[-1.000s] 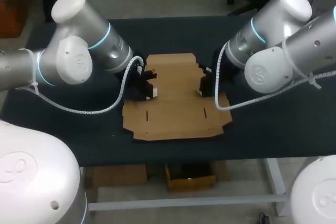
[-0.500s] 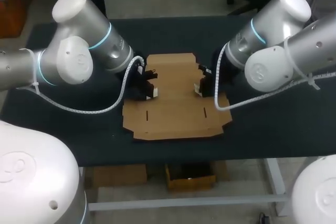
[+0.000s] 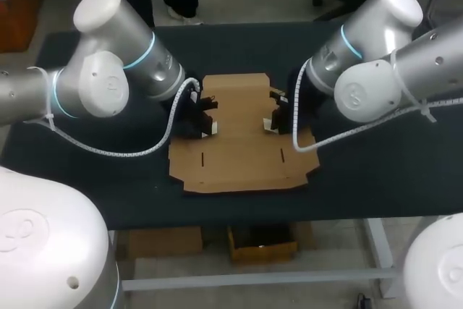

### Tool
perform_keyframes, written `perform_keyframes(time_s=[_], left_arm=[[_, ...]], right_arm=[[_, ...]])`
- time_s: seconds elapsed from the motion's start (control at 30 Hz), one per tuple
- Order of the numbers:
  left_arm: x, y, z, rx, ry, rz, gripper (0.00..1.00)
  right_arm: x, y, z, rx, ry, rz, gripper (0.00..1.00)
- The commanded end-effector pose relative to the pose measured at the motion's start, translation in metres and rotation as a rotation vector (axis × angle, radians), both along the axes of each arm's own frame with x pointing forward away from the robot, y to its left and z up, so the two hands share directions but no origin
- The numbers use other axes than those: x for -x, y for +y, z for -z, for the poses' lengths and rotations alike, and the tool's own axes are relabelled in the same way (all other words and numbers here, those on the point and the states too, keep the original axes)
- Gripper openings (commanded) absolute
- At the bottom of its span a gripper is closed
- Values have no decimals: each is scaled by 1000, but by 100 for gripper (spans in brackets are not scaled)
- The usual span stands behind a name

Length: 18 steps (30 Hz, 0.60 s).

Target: Assemble the packaging by folding the flat box into shape, placing the metal phone stand inside, and closing the box properly

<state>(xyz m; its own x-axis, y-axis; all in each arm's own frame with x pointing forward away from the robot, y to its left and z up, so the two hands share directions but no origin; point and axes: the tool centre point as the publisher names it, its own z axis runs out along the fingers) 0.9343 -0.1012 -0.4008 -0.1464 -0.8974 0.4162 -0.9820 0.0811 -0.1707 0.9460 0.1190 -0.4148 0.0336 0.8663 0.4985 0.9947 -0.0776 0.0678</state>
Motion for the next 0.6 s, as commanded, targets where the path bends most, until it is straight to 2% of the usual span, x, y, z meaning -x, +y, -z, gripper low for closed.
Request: perform_keyframes(time_s=[0.03, 0.17, 0.27, 0.6], left_arm=[[-1, -3, 3, -11, -4, -6, 0], [-1, -4, 5, -18, -19, -11, 0], [-2, -4, 7, -29, -52, -35, 0], [-2, -4, 14, -68, -54, -61, 0]], right_arm=[[-3, 3, 3, -2, 28, -21, 0], [-3, 4, 5, 3, 34, -26, 0], [-3, 5, 7, 6, 38, -29, 0], [-3, 7, 16, 26, 64, -42, 0]])
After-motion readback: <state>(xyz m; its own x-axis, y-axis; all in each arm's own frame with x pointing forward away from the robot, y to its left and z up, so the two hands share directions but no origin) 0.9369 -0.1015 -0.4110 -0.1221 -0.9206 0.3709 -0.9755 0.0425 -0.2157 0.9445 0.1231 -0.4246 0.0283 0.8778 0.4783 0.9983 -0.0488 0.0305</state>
